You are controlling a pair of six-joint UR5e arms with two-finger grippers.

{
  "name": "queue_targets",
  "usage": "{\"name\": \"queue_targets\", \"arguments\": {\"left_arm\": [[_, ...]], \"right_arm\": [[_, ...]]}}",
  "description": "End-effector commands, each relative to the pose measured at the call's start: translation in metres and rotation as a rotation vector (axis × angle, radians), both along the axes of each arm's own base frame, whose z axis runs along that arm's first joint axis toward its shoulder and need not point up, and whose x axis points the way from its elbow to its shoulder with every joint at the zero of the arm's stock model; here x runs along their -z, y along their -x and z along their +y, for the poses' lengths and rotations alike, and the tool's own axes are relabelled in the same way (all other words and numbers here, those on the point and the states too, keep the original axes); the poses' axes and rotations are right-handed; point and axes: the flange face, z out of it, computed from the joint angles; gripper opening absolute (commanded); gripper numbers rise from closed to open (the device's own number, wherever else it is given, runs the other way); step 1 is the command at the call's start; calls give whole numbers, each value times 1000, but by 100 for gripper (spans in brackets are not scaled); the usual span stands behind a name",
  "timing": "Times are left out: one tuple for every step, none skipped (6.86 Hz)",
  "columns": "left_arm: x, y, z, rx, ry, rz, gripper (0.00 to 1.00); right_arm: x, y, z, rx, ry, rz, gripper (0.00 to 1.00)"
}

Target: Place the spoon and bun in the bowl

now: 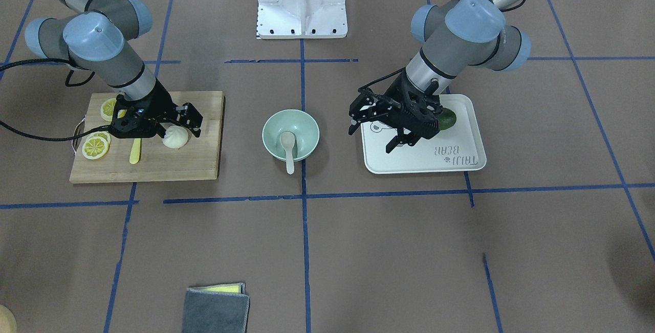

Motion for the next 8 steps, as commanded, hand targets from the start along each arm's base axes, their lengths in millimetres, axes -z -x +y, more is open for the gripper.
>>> {"name": "queue_targets", "arguments": {"left_arm": [[0,-1,1,-2,1,0,95],[0,-2,1,-3,1,0,95],[0,-2,1,-3,2,0,96],[-1,-2,1,-3,2,-1,96],[5,3,3,0,-7,10,96],[21,30,17,10,-38,55,99],[8,56,37,10,-44,57,99],[3,72,31,34,-43,51,99]], "right_arm": [[4,-2,1,10,-16,5,1],[6,-4,0,32,-31,0,0],[5,-5,-1,31,-30,1,0],[10,-5,-1,32,-35,-7,0],[36,-7,4,42,-51,-42,0],[69,-7,5,34,-63,-73,0],[98,4,1,27,-70,-110,0],[131,27,5,8,-31,-161,0]]}}
